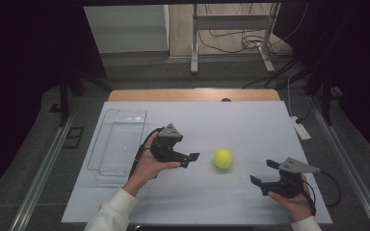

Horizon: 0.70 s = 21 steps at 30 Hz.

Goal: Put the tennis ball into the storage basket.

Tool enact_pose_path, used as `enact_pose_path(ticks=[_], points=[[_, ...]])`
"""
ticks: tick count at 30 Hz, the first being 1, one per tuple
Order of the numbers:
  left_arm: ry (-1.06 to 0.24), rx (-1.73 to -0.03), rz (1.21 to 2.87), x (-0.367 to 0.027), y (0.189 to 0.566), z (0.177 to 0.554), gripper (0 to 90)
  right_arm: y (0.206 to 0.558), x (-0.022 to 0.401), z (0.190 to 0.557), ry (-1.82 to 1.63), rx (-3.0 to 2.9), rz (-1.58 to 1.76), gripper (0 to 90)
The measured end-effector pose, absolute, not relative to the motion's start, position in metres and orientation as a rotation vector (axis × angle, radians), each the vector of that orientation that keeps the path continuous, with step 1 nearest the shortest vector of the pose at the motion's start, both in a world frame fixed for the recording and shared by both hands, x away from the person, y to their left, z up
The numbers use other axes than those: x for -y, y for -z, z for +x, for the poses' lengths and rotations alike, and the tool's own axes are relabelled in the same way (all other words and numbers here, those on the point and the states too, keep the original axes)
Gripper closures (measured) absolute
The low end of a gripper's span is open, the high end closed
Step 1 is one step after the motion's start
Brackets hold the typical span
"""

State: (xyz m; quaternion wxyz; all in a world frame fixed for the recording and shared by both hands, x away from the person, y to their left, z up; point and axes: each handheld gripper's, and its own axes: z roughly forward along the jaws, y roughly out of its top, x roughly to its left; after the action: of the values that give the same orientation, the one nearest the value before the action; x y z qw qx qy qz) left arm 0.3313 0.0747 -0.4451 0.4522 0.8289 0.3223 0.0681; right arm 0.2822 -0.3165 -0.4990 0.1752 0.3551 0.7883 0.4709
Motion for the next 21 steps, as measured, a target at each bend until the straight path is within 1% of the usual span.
enact_pose_path(ticks=[21], points=[[-0.134,-0.765,2.084,-0.05,0.448,0.342,8.5,0.501,0.315,0.285,-1.332,-2.246,1.003,8.5]])
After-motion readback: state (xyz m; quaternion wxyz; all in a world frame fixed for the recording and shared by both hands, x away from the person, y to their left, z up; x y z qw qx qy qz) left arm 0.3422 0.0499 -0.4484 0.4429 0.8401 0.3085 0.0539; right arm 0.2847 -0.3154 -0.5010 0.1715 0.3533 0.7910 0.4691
